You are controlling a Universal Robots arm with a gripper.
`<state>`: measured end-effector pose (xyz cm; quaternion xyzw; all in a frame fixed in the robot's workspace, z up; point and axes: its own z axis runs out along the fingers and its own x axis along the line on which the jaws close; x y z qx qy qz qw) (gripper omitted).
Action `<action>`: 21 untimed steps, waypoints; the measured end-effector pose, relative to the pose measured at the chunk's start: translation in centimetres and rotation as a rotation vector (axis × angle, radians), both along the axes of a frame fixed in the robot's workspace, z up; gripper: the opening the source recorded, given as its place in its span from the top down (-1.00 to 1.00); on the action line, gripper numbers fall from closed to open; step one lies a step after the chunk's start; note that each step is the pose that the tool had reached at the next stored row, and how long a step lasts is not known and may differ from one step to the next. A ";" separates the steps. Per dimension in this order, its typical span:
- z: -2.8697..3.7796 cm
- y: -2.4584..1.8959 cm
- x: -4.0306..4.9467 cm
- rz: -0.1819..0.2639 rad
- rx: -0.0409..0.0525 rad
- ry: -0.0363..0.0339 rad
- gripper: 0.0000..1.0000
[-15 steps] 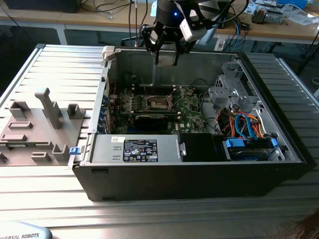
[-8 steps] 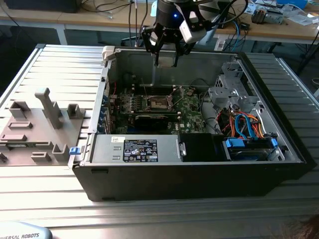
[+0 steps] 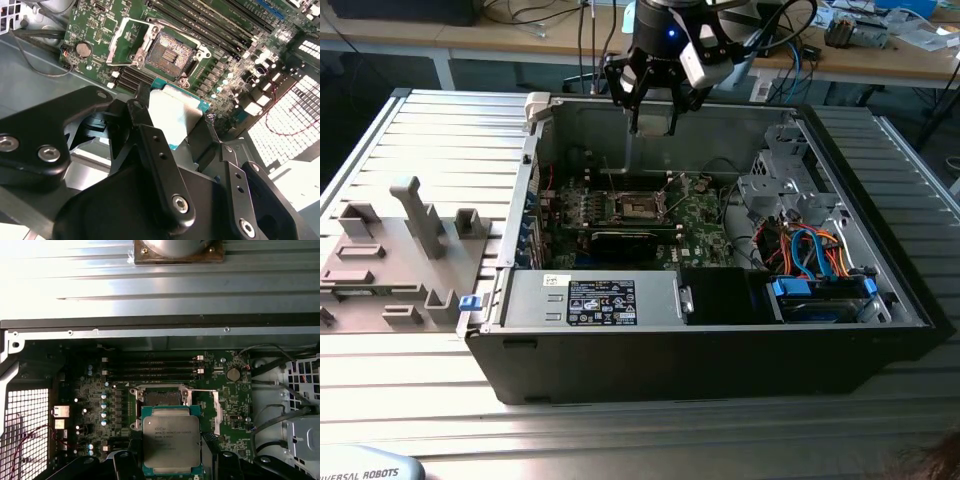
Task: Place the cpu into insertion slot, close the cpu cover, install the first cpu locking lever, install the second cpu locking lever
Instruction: 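Place the cpu into insertion slot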
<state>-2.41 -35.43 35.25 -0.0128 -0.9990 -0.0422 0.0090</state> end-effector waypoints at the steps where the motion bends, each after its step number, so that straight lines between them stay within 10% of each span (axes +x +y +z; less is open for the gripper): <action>1: -0.01 0.00 0.00 0.000 0.0000 0.0001 -0.09; 21: -0.42 0.00 0.00 0.000 -0.0031 0.0001 -0.09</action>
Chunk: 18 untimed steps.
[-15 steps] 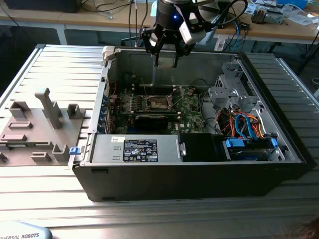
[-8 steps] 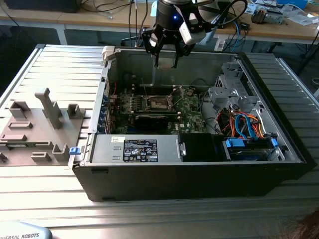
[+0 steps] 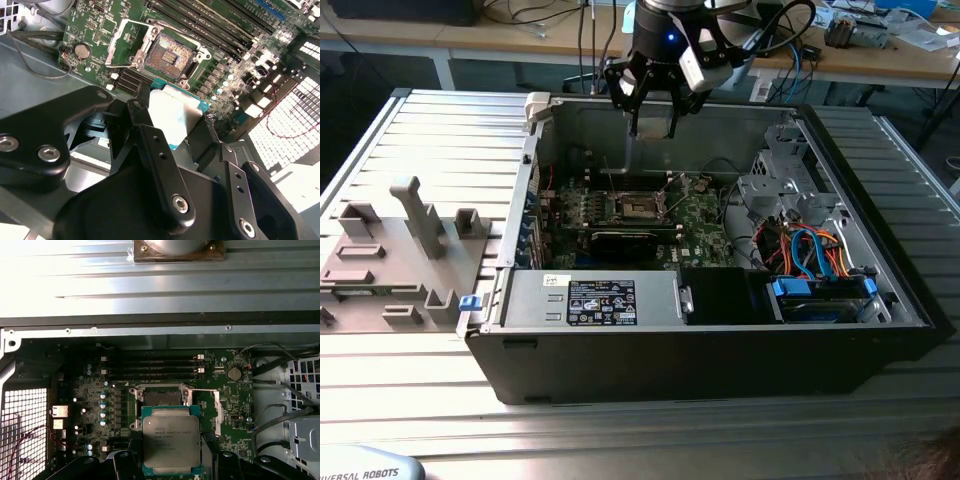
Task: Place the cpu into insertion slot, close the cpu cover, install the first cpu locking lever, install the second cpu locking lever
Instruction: 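Place the cpu into insertion slot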
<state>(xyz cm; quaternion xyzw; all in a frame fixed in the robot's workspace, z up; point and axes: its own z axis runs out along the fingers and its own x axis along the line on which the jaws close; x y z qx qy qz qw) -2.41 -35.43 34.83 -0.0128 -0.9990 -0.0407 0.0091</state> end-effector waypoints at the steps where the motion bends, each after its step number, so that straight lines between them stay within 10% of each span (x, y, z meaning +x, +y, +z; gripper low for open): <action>1: -0.01 0.00 0.00 0.000 0.0000 0.0000 -0.09; 8: -0.37 0.00 0.00 0.000 -0.0035 0.0000 -0.09; 10: -1.20 0.00 0.00 0.000 -0.0248 0.0000 -0.09; 18: -1.25 0.00 0.00 0.000 -0.0283 0.0000 -0.09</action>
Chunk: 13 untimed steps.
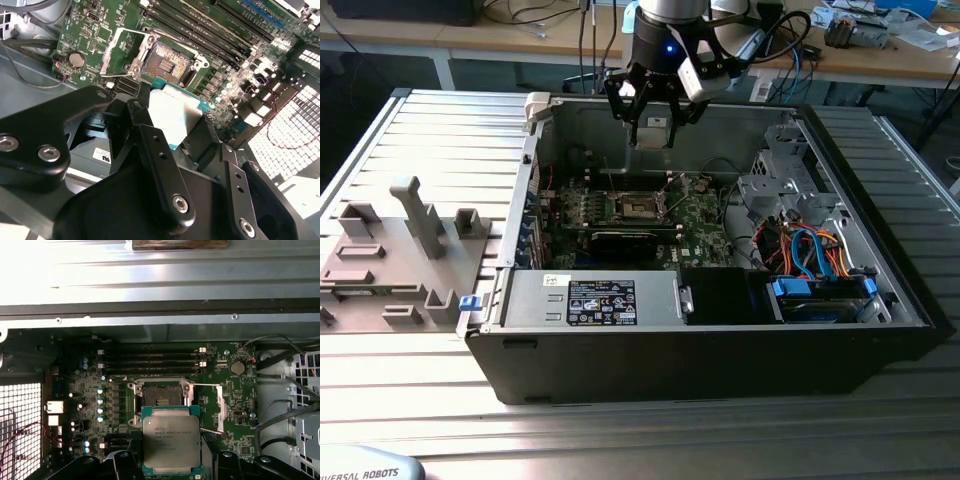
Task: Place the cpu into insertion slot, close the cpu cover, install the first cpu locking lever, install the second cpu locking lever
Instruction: 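Place the cpu into insertion slot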
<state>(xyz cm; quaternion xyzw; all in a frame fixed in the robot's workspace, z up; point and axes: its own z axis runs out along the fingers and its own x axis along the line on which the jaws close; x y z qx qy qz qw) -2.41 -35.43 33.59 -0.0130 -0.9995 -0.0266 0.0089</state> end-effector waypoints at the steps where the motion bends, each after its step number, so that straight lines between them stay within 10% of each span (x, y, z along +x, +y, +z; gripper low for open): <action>1: -0.01 0.00 0.00 0.000 -0.0005 0.0000 -0.09; 13: -0.09 0.00 0.00 0.000 -0.0096 0.0000 -0.09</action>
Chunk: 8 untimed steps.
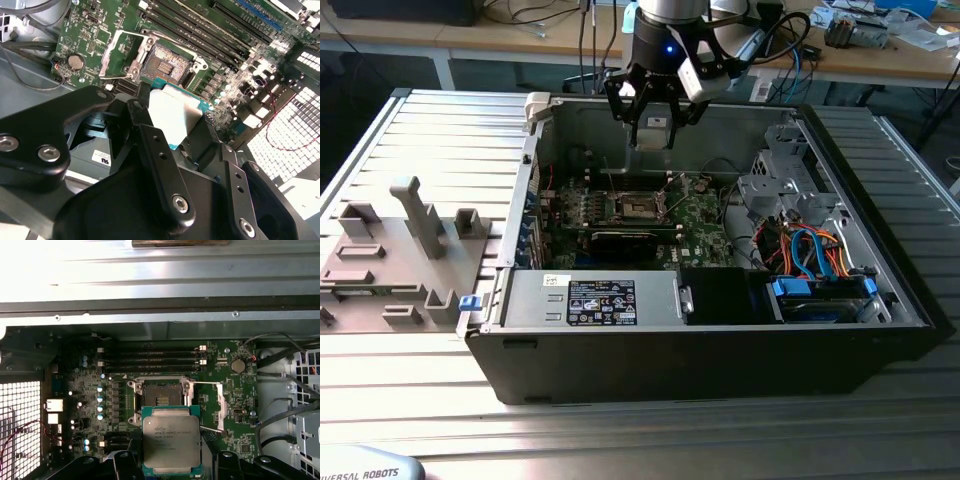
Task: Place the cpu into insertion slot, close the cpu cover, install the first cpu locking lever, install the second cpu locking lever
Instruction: 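Place the cpu into insertion slot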
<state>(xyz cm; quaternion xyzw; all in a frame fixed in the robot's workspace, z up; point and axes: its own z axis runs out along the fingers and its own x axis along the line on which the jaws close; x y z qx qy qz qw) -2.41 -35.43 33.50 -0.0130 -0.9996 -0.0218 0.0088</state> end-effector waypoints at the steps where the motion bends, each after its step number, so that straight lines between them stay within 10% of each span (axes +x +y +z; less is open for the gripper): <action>1: -0.01 0.00 0.00 0.000 -0.0006 -0.0001 -0.09; 8: -0.09 0.00 0.00 0.000 -0.0059 -0.0001 -0.09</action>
